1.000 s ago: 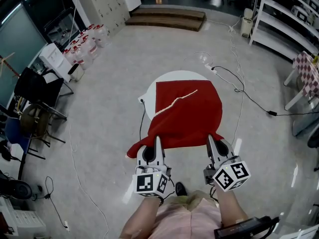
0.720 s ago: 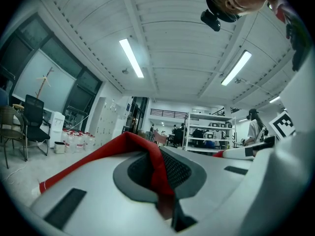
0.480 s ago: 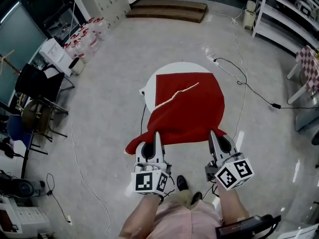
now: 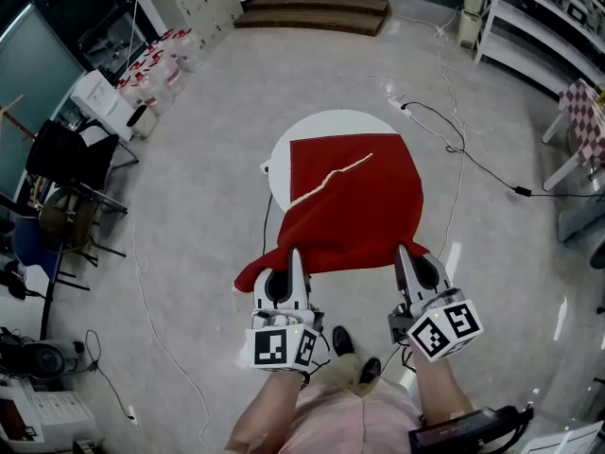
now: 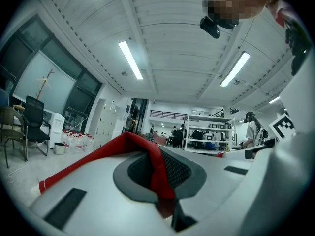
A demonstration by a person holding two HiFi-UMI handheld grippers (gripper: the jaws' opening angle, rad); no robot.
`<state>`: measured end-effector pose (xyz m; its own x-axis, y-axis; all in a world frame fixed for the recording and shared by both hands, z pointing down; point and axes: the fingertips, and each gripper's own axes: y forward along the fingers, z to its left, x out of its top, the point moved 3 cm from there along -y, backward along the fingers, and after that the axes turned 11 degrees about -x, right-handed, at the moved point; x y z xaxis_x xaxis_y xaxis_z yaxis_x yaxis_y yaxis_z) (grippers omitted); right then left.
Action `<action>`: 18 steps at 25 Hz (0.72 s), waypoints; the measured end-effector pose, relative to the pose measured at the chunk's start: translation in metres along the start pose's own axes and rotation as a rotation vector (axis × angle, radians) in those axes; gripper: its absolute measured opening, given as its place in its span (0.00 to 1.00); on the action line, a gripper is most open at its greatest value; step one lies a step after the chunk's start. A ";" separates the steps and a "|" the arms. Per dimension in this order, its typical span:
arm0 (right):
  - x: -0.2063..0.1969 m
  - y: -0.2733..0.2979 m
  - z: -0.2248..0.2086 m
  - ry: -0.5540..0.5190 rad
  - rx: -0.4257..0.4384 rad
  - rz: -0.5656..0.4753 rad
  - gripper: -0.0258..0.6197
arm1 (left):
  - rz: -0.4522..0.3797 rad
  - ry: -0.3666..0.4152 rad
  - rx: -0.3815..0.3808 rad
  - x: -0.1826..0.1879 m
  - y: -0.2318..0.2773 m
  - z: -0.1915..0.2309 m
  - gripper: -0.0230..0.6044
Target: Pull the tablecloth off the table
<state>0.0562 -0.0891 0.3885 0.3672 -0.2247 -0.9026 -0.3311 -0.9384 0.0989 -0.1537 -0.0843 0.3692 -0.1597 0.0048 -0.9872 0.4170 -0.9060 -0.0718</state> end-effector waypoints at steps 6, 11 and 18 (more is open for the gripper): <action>0.006 -0.018 0.009 -0.010 0.005 -0.001 0.08 | -0.013 -0.004 0.004 0.010 -0.017 -0.010 0.10; 0.009 -0.031 0.010 -0.011 0.016 -0.009 0.08 | -0.024 0.004 0.010 0.014 -0.026 -0.020 0.10; 0.008 -0.048 0.018 -0.014 0.020 -0.011 0.08 | -0.032 0.014 0.011 0.020 -0.044 -0.028 0.10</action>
<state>0.0596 -0.0417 0.3689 0.3591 -0.2108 -0.9092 -0.3448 -0.9352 0.0807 -0.1498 -0.0327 0.3481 -0.1602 0.0394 -0.9863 0.4024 -0.9098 -0.1017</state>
